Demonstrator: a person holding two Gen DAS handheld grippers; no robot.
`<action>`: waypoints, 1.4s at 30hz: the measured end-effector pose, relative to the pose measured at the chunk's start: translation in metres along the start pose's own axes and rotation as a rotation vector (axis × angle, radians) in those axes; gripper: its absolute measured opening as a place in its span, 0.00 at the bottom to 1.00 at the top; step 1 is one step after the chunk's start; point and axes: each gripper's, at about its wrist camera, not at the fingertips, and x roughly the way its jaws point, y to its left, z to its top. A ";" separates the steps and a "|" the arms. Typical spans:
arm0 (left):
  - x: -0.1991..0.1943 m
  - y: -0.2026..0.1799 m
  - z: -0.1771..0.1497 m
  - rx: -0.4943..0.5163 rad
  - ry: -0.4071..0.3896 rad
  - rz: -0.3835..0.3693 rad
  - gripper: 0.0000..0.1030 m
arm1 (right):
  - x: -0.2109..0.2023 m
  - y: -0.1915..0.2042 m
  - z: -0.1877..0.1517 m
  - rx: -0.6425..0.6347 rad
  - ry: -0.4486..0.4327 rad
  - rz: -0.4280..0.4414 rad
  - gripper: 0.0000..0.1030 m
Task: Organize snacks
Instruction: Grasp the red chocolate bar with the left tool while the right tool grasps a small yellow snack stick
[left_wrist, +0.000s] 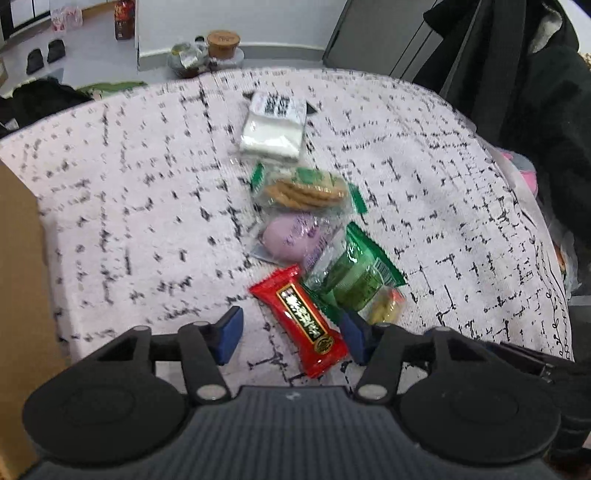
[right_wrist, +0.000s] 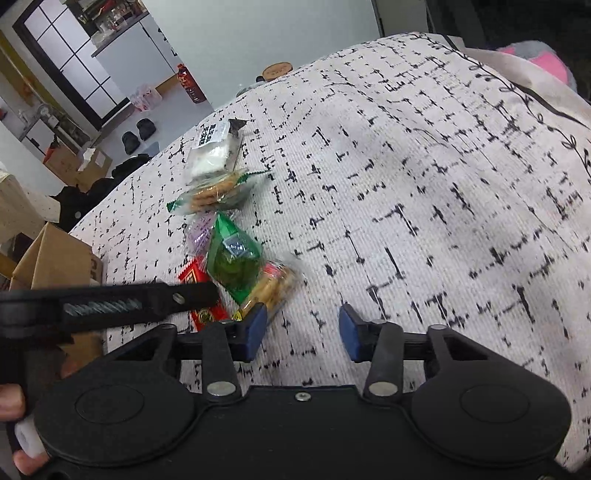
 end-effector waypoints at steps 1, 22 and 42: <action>0.003 -0.001 0.000 0.006 -0.001 0.005 0.53 | 0.001 0.001 0.002 -0.006 0.002 -0.010 0.23; -0.014 0.011 -0.002 -0.016 -0.041 0.043 0.18 | 0.012 0.025 0.016 0.016 0.035 0.004 0.17; -0.069 0.027 -0.003 -0.018 -0.166 0.017 0.18 | -0.034 0.054 0.025 -0.016 -0.077 0.019 0.16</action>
